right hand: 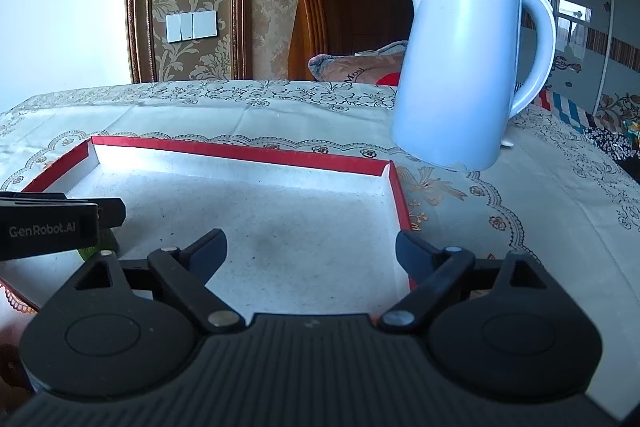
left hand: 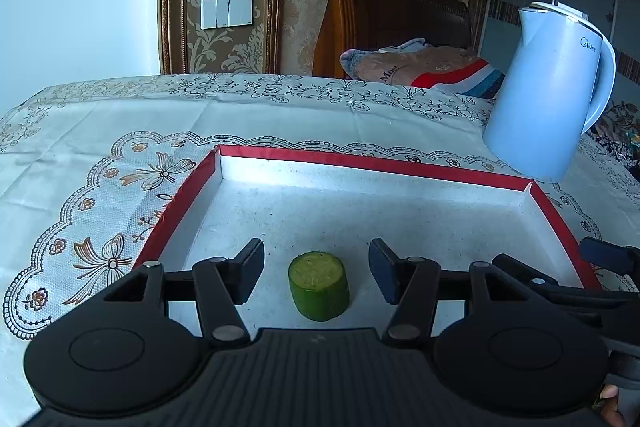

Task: Organize fruits
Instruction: 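Lower and open the right tool in the tray while the left tool releases the cucumber, then withdraw both open tools from the tray back toward the remaining produce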

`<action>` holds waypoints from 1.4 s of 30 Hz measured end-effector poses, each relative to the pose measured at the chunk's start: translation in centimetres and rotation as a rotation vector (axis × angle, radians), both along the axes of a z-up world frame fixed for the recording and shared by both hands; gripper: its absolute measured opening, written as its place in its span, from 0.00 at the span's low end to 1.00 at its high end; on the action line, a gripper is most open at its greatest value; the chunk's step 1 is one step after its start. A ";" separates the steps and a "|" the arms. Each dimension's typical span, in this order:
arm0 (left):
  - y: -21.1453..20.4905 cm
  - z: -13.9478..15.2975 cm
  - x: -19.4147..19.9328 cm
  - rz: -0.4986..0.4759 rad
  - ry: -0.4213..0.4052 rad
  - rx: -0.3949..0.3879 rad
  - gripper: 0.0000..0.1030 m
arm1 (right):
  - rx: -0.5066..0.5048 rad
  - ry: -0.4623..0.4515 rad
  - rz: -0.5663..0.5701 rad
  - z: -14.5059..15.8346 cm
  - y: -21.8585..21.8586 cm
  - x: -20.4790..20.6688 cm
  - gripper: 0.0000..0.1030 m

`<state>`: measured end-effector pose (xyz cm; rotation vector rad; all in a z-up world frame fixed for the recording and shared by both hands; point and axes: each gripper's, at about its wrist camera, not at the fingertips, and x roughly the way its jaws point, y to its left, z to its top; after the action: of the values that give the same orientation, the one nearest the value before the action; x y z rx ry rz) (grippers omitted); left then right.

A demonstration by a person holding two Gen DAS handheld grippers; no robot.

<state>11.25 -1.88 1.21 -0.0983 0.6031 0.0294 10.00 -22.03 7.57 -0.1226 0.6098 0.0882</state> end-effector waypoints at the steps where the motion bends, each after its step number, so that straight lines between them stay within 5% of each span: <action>1: 0.1 0.1 -0.2 0.005 -0.008 0.001 0.55 | 0.000 -0.006 -0.002 0.1 -0.1 -0.2 0.91; 13: 2.5 0.6 -4.9 0.051 -0.095 -0.059 0.61 | 0.050 -0.042 -0.021 0.4 -1.8 -2.7 0.93; 23: 3.2 -0.4 -9.9 0.053 -0.142 0.012 0.61 | 0.072 -0.067 -0.013 0.6 -2.7 -5.7 0.97; 28: 4.7 -0.5 -12.5 0.070 -0.165 -0.031 0.61 | 0.072 -0.078 -0.013 0.7 -2.9 -6.4 0.97; 42: 5.3 -1.7 -13.0 0.073 -0.081 -0.008 0.62 | 0.076 -0.079 -0.027 0.7 -3.2 -6.8 0.98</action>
<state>-1.77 3.38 -0.48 -0.1289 0.5186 0.0937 3.16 -25.27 8.29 -0.0444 0.5282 0.0800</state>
